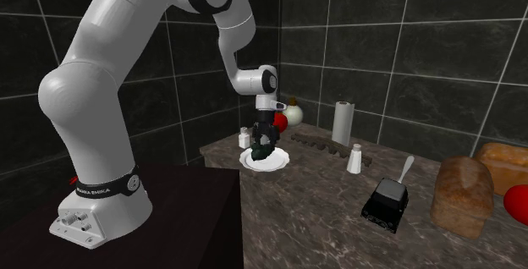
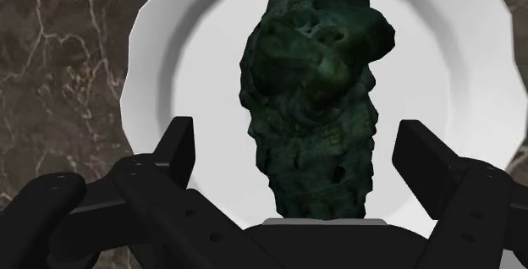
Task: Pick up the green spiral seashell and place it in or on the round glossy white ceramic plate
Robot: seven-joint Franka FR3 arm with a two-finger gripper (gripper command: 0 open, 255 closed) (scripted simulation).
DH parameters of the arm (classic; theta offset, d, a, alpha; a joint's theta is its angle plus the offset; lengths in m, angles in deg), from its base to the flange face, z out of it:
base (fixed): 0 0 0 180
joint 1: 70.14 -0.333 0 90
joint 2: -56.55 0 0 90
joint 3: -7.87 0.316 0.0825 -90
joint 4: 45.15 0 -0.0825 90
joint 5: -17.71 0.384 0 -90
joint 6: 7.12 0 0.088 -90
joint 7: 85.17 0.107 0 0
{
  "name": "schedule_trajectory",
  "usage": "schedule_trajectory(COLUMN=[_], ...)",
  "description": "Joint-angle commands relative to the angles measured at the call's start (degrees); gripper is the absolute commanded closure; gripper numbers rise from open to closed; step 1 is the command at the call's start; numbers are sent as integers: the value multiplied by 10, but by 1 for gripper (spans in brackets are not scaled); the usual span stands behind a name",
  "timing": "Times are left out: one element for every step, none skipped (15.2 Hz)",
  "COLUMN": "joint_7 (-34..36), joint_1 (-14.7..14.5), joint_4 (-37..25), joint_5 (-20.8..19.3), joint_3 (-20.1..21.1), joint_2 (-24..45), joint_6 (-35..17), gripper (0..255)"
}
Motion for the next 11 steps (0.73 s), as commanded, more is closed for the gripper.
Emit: schedule_trajectory(joint_7=[-6, -11, -14, -14, -14, -14, -14, -14, -14, -14, -14], joint_1=[0, -1, -1, -1, -1, -1, -1, -1, -1, -1, -1], joint_4=[-8, -15, -21, -21, -21, -21, -21, -21, -21, -21, -21], joint_5=[11, 18, 23, 23, 23, 23, 23, 23, 23, 23, 23], joint_3=[8, 12, 16, 16, 16, 16, 16, 16, 16, 16, 16], joint_2=[-15, -24, -31, -31, -31, -31, -31, -31, -31, -31, -31], joint_6=[22, 38, 50, 50, 50, 50, 50, 50, 50, 50, 50], gripper=[0, 0, 0, 0, 0, 0, 0, 0, 0, 0, 0])
